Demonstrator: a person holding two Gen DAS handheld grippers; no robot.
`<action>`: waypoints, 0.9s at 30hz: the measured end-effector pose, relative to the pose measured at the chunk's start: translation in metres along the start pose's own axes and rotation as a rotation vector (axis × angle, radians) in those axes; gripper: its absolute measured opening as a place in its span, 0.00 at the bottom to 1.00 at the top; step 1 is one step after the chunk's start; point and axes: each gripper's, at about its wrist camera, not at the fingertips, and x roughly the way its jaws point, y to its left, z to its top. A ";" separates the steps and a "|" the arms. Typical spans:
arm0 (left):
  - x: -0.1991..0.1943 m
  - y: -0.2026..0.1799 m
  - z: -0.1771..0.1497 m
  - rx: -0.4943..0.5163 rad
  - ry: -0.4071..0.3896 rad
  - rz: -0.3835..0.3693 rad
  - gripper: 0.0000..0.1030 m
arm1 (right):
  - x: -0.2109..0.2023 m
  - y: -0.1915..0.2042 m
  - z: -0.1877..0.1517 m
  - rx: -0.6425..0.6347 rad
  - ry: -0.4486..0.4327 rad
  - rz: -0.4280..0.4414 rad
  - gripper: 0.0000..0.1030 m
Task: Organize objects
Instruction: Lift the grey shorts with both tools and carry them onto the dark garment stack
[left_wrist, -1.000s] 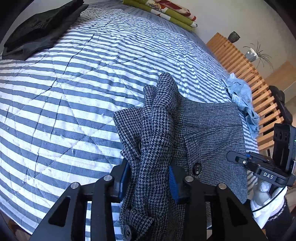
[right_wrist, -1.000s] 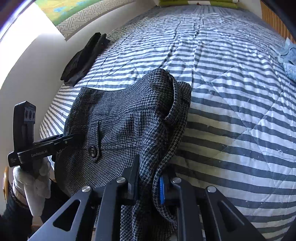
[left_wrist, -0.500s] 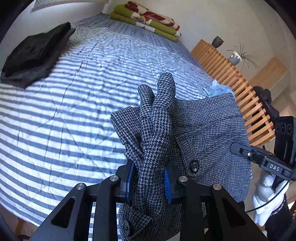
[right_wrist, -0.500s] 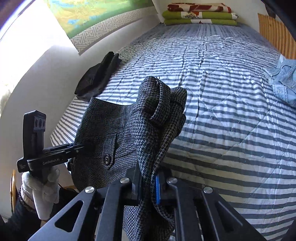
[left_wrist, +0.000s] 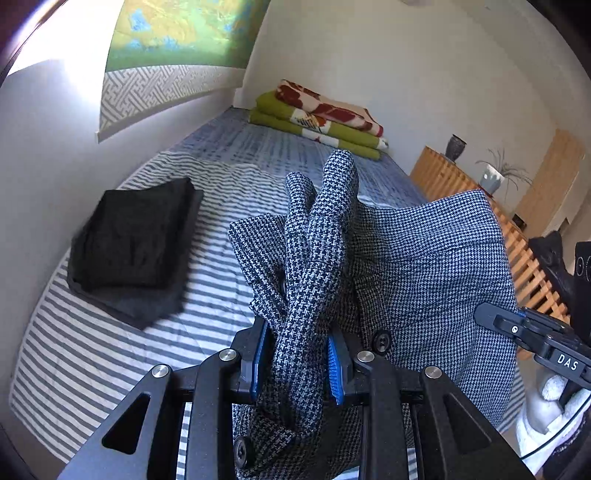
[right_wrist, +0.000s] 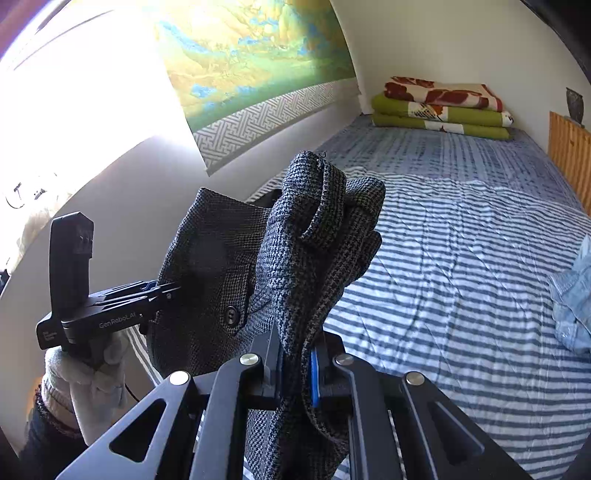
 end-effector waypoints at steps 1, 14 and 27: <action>-0.002 0.015 0.012 -0.010 -0.017 0.020 0.28 | 0.009 0.008 0.011 -0.007 -0.008 0.005 0.09; 0.019 0.220 0.126 -0.096 -0.142 0.257 0.27 | 0.204 0.108 0.142 -0.030 -0.091 0.146 0.09; 0.178 0.364 0.145 -0.132 -0.037 0.419 0.37 | 0.396 0.117 0.153 0.044 0.004 0.186 0.10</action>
